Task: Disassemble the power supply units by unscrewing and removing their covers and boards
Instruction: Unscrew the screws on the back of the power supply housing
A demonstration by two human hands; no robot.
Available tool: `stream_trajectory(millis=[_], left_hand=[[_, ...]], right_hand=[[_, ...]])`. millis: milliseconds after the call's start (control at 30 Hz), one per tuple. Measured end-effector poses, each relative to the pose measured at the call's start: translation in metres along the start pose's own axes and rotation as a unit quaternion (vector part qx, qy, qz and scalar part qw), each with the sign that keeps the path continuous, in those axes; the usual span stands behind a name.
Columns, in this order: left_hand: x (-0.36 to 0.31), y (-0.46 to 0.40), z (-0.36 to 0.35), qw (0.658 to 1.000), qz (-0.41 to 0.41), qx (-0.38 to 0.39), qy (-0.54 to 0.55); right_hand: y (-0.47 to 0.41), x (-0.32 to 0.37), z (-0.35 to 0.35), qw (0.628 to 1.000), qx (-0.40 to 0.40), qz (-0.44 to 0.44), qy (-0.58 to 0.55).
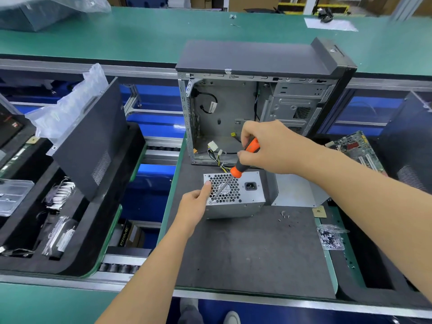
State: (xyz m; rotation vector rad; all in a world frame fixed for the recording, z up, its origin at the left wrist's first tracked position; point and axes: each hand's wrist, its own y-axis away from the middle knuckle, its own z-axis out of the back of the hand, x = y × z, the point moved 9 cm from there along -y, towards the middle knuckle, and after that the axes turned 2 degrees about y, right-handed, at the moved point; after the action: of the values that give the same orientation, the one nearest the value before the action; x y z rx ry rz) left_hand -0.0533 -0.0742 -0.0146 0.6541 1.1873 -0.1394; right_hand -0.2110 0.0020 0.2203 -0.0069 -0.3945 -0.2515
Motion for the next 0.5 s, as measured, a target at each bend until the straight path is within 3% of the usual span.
stream_trajectory(millis=[167, 367, 500], left_hand=[[0.014, 0.004, 0.002, 0.999, 0.019, 0.021, 0.04], [0.027, 0.012, -0.003, 0.985, 0.023, 0.066, 0.161], [0.026, 0.017, -0.007, 0.977, -0.003, 0.095, 0.19]], right_hand=[[-0.002, 0.001, -0.004, 1.0, 0.002, -0.001, 0.002], [-0.003, 0.001, -0.01, 1.0, 0.013, 0.001, 0.02], [-0.004, 0.001, -0.011, 0.999, 0.02, 0.001, 0.032]])
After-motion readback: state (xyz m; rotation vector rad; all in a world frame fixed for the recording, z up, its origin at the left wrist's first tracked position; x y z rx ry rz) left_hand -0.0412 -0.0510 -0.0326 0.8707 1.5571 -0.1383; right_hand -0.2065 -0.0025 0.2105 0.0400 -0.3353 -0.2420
